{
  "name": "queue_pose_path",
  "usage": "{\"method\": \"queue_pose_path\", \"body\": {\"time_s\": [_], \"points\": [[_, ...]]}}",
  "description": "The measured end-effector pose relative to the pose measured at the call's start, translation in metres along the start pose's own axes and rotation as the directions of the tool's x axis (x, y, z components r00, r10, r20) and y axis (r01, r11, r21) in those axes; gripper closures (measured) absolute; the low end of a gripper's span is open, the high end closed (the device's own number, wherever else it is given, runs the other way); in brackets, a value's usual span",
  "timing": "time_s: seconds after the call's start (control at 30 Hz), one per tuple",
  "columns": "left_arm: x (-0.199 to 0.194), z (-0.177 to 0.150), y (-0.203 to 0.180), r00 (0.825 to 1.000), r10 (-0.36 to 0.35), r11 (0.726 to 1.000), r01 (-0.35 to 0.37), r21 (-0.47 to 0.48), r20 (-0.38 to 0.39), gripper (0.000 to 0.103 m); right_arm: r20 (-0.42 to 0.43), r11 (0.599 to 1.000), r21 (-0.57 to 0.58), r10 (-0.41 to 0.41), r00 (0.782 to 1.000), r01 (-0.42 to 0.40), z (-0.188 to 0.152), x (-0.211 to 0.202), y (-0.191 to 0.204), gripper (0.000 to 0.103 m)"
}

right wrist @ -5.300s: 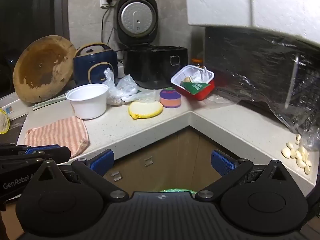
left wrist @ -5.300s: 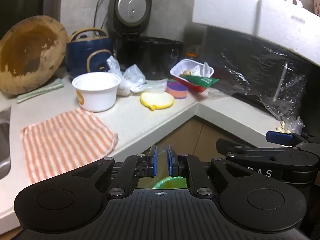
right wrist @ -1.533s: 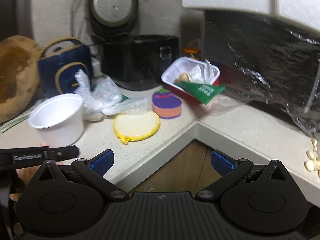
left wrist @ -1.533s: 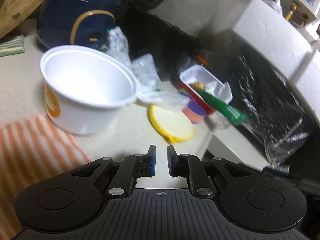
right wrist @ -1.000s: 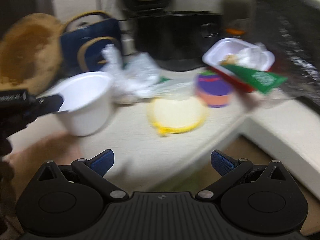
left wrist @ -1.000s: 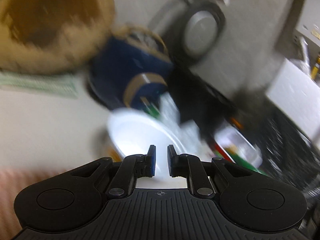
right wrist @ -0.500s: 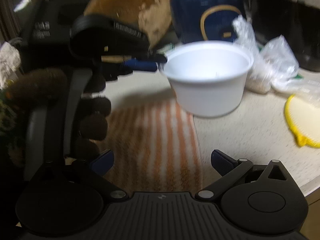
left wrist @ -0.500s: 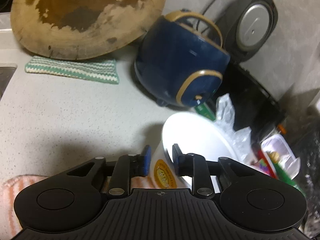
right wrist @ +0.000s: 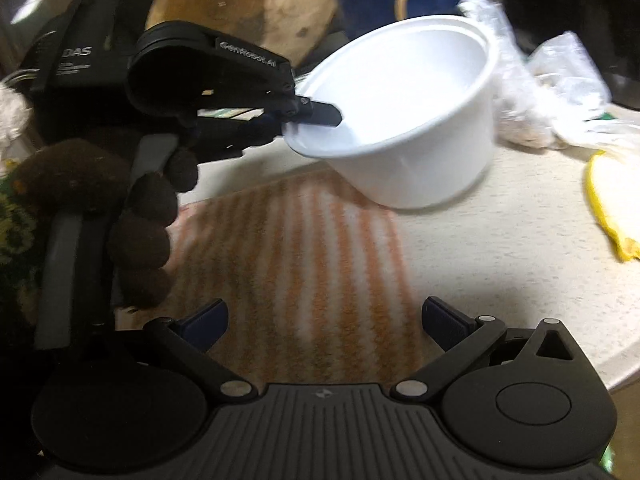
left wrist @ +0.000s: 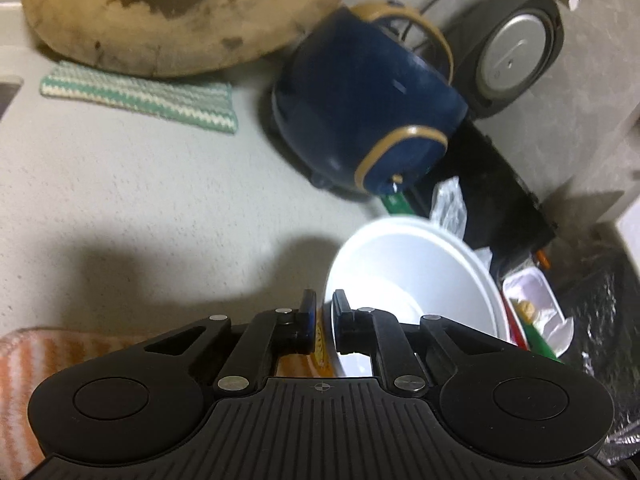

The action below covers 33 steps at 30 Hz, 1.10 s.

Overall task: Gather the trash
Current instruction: 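Reach the left gripper to the white plastic bowl and grasp its rim, then grasp the round yellow sponge with the right gripper while the left lifts the white bowl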

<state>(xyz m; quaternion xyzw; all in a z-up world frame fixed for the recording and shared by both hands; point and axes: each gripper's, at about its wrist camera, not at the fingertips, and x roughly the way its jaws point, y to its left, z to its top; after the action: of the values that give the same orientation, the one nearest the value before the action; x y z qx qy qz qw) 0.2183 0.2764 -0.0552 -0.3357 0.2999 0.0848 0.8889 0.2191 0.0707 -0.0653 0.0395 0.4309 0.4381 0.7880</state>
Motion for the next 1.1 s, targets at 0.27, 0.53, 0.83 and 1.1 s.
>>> {"method": "queue_pose_path", "body": {"time_s": [0.27,0.53,0.83,1.1], "points": [[-0.015,-0.005,-0.011,0.998,0.061,0.994,-0.064,0.091,0.03,0.09,0.274,0.924,0.166,-0.378,0.884,0.344,0.011,-0.073,-0.054,0.009],[0.006,-0.007,-0.017,0.998,0.061,0.994,-0.059,0.095,-0.018,0.08,0.213,0.82,0.246,-0.566,0.796,0.517,0.028,-0.067,-0.135,0.009],[0.017,-0.011,-0.015,0.998,0.06,0.995,-0.057,0.079,-0.032,0.08,0.185,0.818,0.317,-0.549,0.815,0.479,0.027,-0.055,-0.157,0.047],[0.021,-0.018,-0.033,0.996,-0.003,0.994,0.013,0.109,-0.09,0.082,0.158,0.888,0.362,-0.358,0.92,0.283,-0.018,-0.094,-0.132,0.088]]}}
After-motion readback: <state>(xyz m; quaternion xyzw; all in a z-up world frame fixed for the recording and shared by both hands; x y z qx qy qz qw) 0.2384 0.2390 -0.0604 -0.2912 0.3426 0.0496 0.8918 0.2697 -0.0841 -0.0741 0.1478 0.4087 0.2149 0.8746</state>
